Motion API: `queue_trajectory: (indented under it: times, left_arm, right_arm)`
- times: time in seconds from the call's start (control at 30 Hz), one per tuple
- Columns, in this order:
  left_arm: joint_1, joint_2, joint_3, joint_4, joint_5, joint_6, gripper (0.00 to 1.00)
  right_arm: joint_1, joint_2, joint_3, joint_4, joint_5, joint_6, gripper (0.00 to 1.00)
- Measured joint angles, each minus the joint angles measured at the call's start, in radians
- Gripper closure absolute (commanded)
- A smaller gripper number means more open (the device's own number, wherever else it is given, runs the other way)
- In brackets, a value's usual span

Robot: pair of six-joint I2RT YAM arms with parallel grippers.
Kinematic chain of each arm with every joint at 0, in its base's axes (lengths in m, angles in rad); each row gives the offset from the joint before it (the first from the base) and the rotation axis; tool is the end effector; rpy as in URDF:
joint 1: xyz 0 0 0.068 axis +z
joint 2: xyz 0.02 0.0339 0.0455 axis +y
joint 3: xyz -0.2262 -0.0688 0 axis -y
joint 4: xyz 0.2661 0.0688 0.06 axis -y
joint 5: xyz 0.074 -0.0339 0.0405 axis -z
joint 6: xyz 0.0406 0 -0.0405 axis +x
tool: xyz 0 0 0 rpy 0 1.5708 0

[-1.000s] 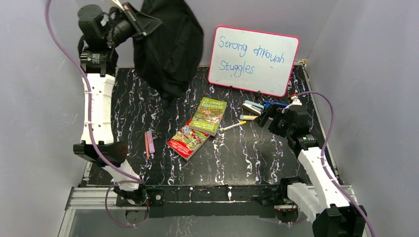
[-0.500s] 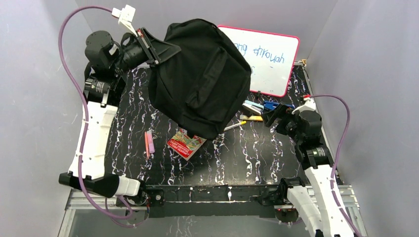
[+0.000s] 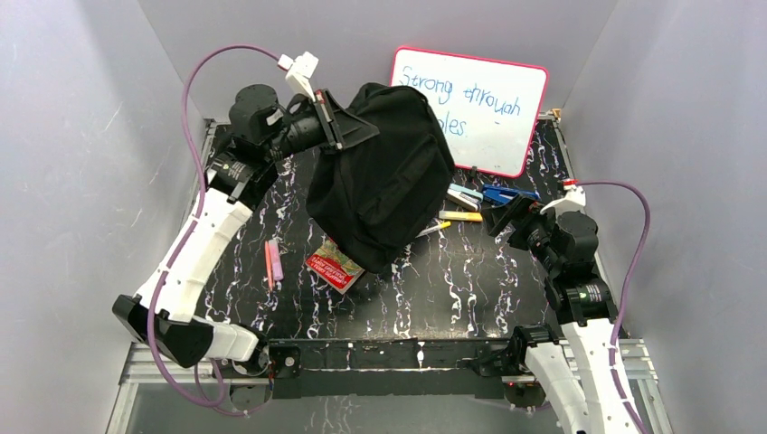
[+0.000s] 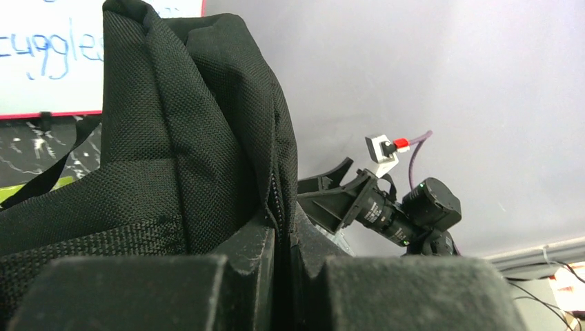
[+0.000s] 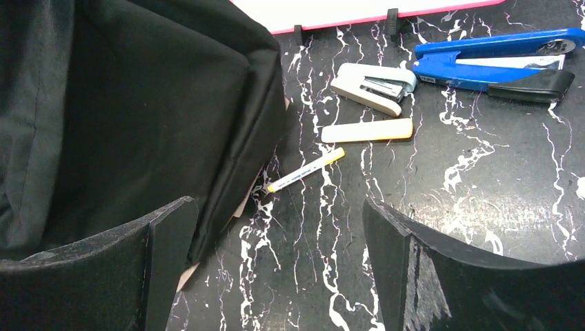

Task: Pack the student bag
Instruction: Place the student bag at the center of the board.

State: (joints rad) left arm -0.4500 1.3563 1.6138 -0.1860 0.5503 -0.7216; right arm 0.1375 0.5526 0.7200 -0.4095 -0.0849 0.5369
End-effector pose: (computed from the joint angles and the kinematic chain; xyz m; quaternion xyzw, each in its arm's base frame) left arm 0.2809 -0.1593 0.4681 0.1083 0.6766 -0.5437 0.4846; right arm 0.1887 0.0296 0.3083 0.1304 0.7762 0.2353 0.5702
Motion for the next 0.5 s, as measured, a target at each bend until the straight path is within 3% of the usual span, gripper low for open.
queue_trajectory:
  times: [0.27, 0.5]
  left_arm:
    - [-0.082, -0.016, -0.052, 0.047, -0.054, -0.021, 1.00]
    - [-0.082, -0.086, -0.274, 0.105, -0.163, -0.044, 1.00]
  right_arm:
    - [0.000, 0.000, 0.000, -0.001, 0.018, 0.010, 0.01]
    - [0.000, 0.019, -0.005, -0.001, 0.017, 0.017, 0.01]
